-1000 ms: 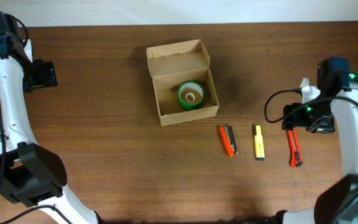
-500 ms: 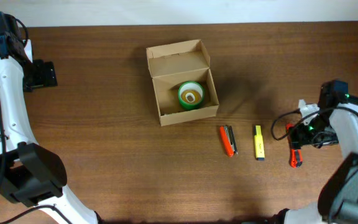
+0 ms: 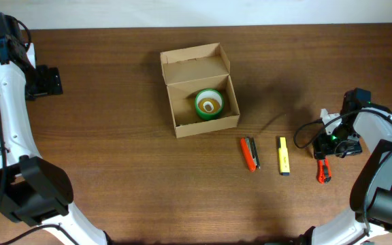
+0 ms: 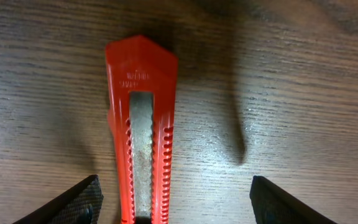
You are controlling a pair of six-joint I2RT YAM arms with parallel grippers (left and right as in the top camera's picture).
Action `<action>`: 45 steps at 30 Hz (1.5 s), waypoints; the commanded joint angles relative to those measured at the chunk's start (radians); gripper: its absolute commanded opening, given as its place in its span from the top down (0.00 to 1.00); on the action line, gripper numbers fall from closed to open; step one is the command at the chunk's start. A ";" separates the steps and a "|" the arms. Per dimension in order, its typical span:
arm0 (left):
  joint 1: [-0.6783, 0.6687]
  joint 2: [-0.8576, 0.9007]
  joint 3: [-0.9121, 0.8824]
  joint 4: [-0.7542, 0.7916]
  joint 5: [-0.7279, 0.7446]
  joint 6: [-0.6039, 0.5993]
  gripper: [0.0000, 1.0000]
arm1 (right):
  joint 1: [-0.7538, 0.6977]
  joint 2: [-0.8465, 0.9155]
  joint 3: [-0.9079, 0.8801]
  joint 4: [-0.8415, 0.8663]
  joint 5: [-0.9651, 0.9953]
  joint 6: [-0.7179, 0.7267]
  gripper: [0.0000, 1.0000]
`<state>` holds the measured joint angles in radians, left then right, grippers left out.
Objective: Pack container
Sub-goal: 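Move the right gripper to the red box cutter and grasp it, then carry the red box cutter over the box, lower it inside, release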
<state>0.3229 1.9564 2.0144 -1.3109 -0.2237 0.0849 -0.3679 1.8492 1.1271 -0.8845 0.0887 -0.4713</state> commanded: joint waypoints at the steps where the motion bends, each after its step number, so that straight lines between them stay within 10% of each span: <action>1: 0.003 0.009 -0.006 0.002 0.003 -0.010 0.00 | -0.005 0.037 -0.005 -0.001 -0.030 0.000 0.23; 7: 0.003 0.009 -0.006 0.002 0.003 -0.010 0.00 | 0.037 0.129 -0.005 0.008 -0.058 0.008 0.28; 12: 0.003 0.009 -0.006 0.002 0.003 -0.010 0.00 | 0.049 0.135 -0.003 0.011 -0.058 0.021 0.74; 19: 0.003 0.009 -0.006 0.002 0.003 -0.010 0.00 | 0.047 0.134 0.056 -0.017 -0.066 0.116 0.96; 38: 0.003 0.009 -0.006 0.002 0.003 -0.010 0.00 | 0.191 0.132 1.090 -0.546 -0.266 0.327 0.96; 45: 0.003 0.009 -0.006 0.002 0.003 -0.010 0.00 | 0.636 0.134 1.168 -0.540 -0.265 -0.272 0.97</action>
<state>0.3229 1.9564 2.0136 -1.3083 -0.2241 0.0849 0.1947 1.9888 2.2726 -1.4254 -0.1638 -0.5159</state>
